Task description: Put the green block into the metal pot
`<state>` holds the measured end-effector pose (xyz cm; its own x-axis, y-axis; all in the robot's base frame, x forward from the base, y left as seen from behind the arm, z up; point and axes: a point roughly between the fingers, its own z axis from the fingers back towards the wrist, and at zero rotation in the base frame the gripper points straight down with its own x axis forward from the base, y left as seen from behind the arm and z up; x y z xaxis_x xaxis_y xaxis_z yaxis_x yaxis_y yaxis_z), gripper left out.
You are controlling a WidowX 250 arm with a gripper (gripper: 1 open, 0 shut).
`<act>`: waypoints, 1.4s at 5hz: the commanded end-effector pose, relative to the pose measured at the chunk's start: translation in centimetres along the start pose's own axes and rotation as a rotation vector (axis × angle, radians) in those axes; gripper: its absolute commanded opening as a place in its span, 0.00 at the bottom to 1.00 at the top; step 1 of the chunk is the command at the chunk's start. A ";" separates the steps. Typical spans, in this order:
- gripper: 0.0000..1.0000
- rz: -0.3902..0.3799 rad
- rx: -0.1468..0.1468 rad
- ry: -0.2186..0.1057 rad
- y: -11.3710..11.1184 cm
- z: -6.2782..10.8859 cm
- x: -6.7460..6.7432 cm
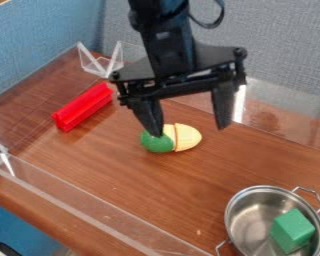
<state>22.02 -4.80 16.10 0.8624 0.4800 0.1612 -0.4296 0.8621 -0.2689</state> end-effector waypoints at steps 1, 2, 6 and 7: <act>1.00 -0.033 0.003 -0.020 -0.3 -0.6 0.3; 1.00 -0.043 0.016 -0.029 -0.4 -1.8 0.1; 1.00 -0.075 0.048 -0.036 -1.5 -3.6 -0.6; 1.00 -0.092 0.056 -0.041 -1.6 -3.8 -0.3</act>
<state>22.85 -6.61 11.99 0.8899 0.4133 0.1931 -0.3824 0.9067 -0.1781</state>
